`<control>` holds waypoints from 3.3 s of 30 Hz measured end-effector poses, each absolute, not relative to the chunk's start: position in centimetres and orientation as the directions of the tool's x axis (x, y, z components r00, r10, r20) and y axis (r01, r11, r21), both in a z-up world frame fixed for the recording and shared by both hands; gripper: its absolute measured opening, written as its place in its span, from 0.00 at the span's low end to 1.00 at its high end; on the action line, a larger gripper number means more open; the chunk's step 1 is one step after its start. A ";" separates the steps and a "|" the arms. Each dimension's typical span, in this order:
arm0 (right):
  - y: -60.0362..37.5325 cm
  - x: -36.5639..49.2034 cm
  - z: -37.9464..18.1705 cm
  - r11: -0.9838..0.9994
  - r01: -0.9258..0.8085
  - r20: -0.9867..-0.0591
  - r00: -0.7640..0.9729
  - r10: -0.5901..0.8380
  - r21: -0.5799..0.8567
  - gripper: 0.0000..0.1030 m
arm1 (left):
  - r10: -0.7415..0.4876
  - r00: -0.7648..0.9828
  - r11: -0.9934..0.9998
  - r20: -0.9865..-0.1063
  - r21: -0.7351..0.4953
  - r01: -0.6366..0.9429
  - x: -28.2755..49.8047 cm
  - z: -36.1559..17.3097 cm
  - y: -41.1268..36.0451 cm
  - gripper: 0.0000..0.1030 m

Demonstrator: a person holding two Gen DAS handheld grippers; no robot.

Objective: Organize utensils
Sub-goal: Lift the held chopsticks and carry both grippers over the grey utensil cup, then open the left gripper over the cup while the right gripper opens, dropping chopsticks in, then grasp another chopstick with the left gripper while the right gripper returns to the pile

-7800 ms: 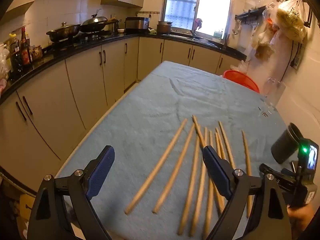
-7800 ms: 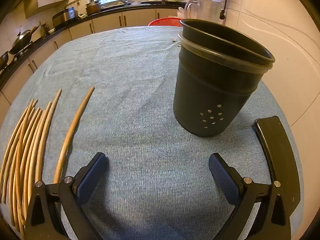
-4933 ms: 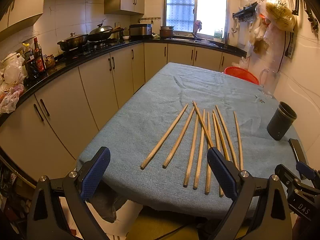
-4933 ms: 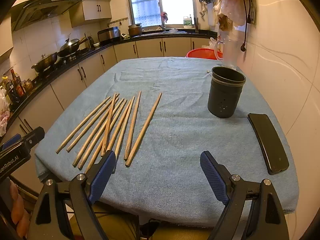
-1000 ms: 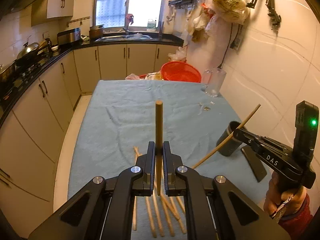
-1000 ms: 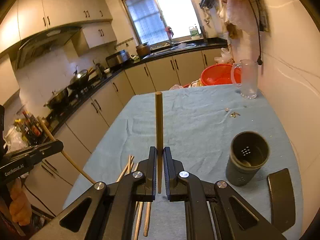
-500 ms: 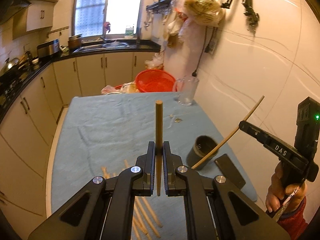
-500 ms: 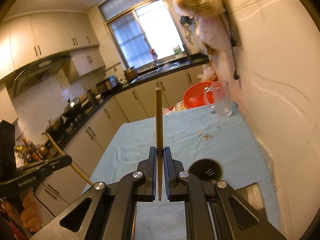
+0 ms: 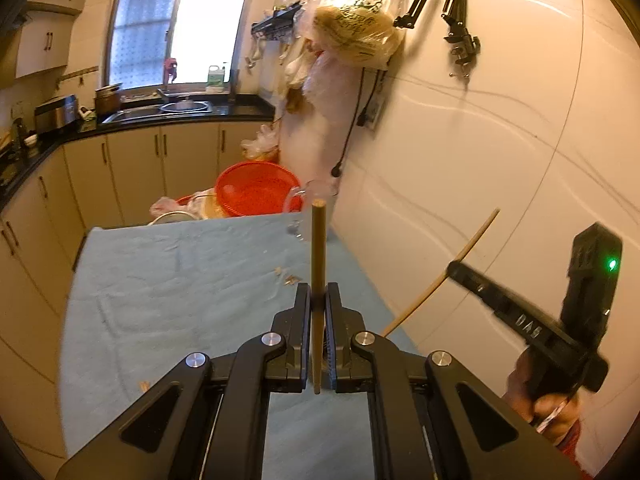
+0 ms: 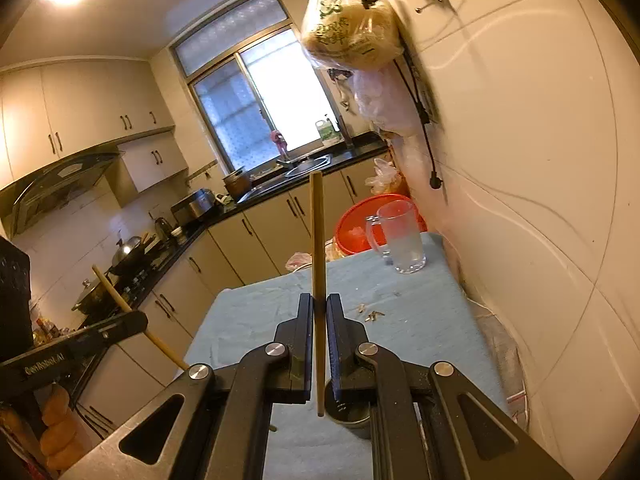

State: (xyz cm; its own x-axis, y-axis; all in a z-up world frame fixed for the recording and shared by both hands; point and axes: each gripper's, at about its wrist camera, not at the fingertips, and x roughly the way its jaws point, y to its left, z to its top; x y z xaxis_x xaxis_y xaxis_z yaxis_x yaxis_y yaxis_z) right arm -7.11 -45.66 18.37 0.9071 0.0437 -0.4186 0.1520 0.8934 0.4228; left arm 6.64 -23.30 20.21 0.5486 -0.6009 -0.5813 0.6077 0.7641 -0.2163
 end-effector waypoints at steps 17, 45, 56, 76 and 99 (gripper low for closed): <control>-48.8 -2.2 12.6 0.887 0.217 -0.546 0.836 0.045 0.407 0.07 | -0.596 0.440 0.745 -0.672 -0.258 0.615 11.5 14.1 -29.8 0.06; -50.1 0.0 8.8 0.854 0.264 -0.598 0.799 0.066 0.447 0.27 | -0.561 0.434 0.775 -0.705 -0.261 0.576 13.1 11.1 -29.4 0.24; -47.6 -5.1 12.4 0.859 0.209 -0.511 0.857 0.069 0.467 0.32 | -0.544 0.499 0.805 -0.675 -0.250 0.538 10.8 13.3 -24.5 0.33; -33.4 -3.4 4.5 0.918 0.021 -0.676 0.683 0.276 0.396 0.32 | -0.380 0.497 0.920 -0.780 -0.265 0.288 9.2 5.0 -8.3 0.36; -31.2 -1.7 0.8 0.924 0.017 -0.737 0.609 0.294 0.383 0.32 | -0.230 0.285 0.968 -0.931 -0.187 0.169 13.7 -5.3 -8.2 0.17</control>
State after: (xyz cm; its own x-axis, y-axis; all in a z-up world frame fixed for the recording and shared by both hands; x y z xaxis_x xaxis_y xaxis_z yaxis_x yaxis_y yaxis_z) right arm -1.70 -31.19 0.83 0.6085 0.2941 -0.7370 0.0170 0.9238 0.3826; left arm 13.66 -8.23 -5.29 0.2851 -0.2298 -0.9306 0.1687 0.9677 -0.1873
